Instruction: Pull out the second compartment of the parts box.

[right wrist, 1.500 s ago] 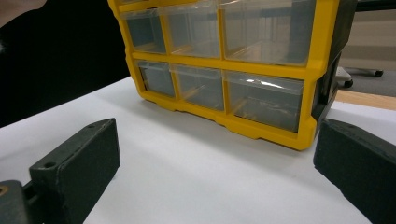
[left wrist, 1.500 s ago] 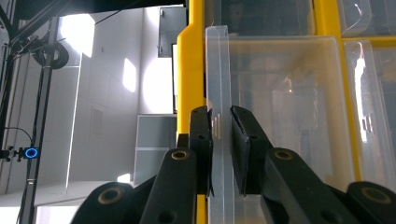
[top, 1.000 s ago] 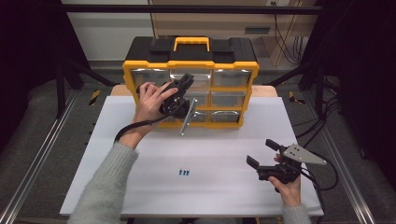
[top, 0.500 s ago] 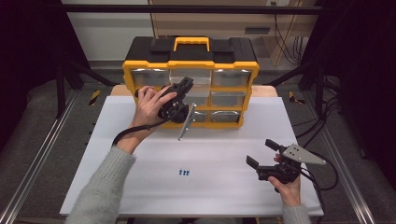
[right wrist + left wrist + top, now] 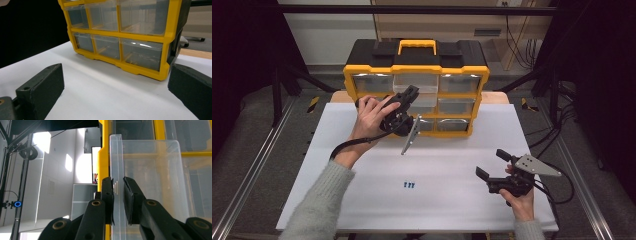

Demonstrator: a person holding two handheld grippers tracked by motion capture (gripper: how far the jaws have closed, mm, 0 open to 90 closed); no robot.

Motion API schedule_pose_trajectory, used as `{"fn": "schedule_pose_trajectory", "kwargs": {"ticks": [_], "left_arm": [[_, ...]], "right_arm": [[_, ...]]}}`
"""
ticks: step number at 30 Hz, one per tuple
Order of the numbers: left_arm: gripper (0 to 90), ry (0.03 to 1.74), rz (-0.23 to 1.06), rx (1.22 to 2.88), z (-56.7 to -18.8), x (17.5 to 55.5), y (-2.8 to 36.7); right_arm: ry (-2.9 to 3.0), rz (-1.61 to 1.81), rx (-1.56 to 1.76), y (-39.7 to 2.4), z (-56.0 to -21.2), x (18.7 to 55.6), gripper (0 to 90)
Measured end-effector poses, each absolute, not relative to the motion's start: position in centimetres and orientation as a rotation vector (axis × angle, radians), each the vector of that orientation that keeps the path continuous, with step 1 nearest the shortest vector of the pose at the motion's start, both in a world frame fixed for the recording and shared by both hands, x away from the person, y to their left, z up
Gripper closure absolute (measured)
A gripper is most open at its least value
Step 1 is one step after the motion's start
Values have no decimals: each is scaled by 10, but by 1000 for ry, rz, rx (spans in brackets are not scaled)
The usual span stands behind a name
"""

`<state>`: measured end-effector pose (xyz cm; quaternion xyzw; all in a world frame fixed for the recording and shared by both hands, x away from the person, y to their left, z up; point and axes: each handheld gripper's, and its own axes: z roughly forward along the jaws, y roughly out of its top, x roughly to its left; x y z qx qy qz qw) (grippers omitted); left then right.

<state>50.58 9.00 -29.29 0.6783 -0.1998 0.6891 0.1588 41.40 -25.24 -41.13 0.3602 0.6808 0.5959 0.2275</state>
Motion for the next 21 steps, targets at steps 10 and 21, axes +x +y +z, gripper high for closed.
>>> {"fn": "schedule_pose_trajectory", "kwargs": {"ticks": [10, 21], "left_arm": [[784, -585, 1985, 1952, -291, 497, 91], [784, -588, 1969, 1944, -291, 486, 93]], "right_arm": [[1877, 1638, 979, -253, -412, 414, 11], [1876, 1640, 1011, -251, -411, 413, 11]]}}
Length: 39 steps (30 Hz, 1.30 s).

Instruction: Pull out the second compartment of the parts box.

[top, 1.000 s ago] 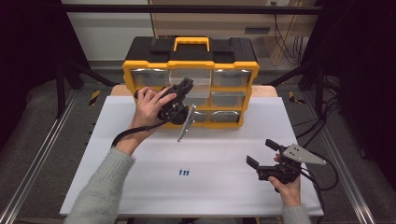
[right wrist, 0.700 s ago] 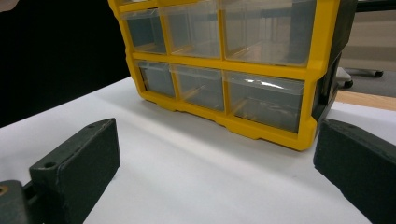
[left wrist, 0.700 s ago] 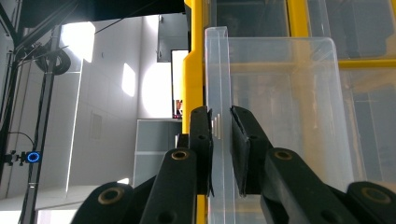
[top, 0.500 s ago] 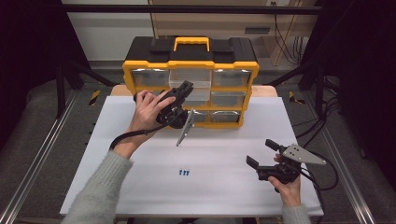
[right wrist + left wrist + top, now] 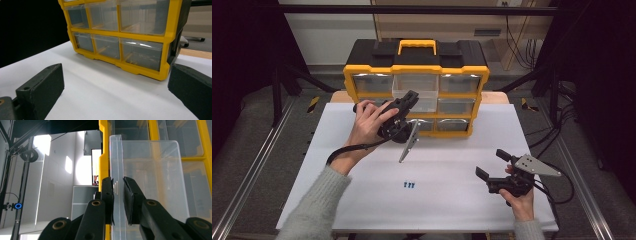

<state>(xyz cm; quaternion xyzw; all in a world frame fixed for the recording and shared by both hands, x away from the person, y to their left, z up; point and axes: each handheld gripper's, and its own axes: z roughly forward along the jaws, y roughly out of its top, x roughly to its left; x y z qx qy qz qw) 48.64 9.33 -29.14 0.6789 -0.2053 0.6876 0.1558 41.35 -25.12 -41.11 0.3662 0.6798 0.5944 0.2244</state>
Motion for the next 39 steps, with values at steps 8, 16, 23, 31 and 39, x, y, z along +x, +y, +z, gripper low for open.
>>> {"fn": "schedule_pose_trajectory", "kwargs": {"ticks": [8, 16, 23, 31, 39], "left_arm": [[784, -584, 1949, 1930, -293, 482, 93], [782, -588, 1949, 1930, -293, 475, 92], [779, -597, 1950, 1945, -294, 471, 90], [778, -602, 1950, 1954, -293, 469, 93], [768, -571, 1889, 1985, -288, 469, 94]], "right_arm": [[1876, 1639, 1012, -251, -411, 413, 11], [1871, 1653, 1019, -250, -410, 413, 12], [1873, 1648, 1022, -250, -411, 413, 11], [1876, 1648, 1014, -250, -411, 414, 12], [1878, 1650, 1014, -250, -411, 414, 12]]}}
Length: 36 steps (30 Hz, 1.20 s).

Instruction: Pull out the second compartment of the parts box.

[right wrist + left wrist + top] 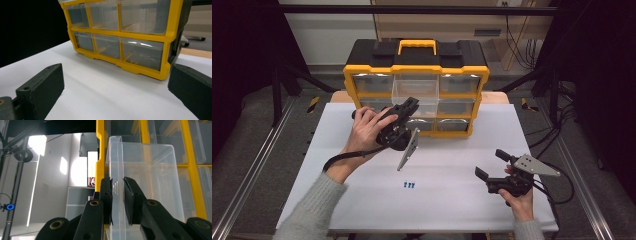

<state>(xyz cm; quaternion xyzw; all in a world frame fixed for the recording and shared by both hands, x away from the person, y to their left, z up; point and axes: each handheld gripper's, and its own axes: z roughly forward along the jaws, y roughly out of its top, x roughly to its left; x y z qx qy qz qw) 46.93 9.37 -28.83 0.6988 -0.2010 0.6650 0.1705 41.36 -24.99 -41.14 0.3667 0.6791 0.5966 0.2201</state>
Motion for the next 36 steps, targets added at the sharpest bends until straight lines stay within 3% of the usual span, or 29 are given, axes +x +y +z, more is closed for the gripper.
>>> {"fn": "schedule_pose_trajectory", "kwargs": {"ticks": [7, 16, 25, 36], "left_arm": [[722, -452, 1721, 1999, -280, 466, 96], [480, -197, 1526, 1963, -268, 461, 107], [165, 65, 1284, 1906, -262, 460, 124], [113, 381, 901, 1830, -263, 465, 154]], "right_arm": [[1870, 1654, 1012, -251, -411, 413, 11], [1864, 1653, 1016, -251, -410, 413, 11], [1865, 1652, 1015, -251, -410, 413, 10], [1867, 1652, 1009, -251, -411, 413, 9]]}}
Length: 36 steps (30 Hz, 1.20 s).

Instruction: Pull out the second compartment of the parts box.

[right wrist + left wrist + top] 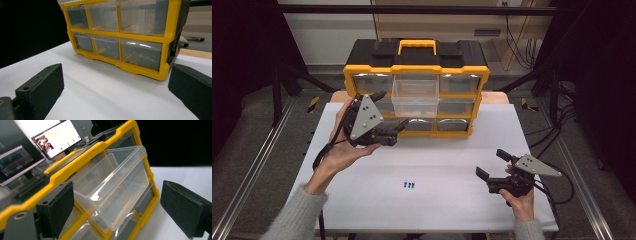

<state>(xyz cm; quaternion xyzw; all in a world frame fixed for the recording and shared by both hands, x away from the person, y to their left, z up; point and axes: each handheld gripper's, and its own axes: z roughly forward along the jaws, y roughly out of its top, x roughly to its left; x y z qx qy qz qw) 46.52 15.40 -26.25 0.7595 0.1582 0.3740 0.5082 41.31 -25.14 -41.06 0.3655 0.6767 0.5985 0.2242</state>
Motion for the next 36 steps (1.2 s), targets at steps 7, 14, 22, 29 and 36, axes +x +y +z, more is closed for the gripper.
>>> {"fn": "schedule_pose_trajectory", "kwargs": {"ticks": [7, 14, 22, 29, 36], "left_arm": [[49, 507, 786, 1777, -267, 466, 176], [16, 582, 756, 1738, -278, 464, 190], [13, 657, 714, 1715, -293, 460, 206], [3, 717, 695, 1675, -316, 455, 222], [0, 773, 699, 1663, -340, 449, 237]], "right_arm": [[1862, 1651, 1023, -251, -410, 412, 8], [1862, 1649, 1018, -252, -410, 412, 7], [1863, 1642, 1020, -252, -410, 413, 7], [1864, 1646, 1025, -251, -410, 413, 7], [1871, 1641, 1032, -250, -411, 413, 7]]}}
